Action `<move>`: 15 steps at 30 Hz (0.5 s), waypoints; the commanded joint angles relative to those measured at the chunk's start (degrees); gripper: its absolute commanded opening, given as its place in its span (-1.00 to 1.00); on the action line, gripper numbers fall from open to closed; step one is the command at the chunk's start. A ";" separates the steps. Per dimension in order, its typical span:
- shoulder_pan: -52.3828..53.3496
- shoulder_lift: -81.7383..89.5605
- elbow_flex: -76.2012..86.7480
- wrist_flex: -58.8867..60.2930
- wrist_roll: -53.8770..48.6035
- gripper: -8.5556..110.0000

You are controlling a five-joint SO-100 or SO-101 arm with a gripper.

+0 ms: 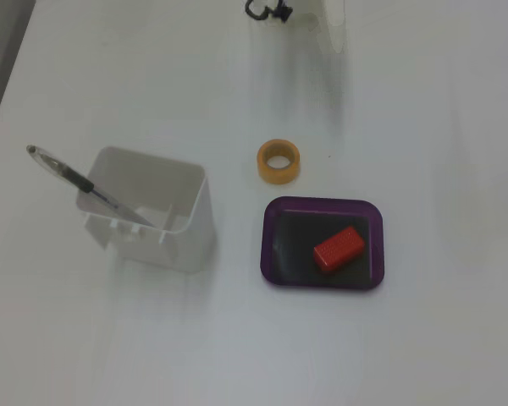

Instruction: Pick up the red cube and place it in the box.

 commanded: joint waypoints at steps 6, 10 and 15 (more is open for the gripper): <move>0.26 5.80 6.86 -0.35 0.26 -0.64; 0.26 5.80 9.49 -0.35 0.00 -0.64; 0.26 5.80 13.01 -0.35 0.18 -0.64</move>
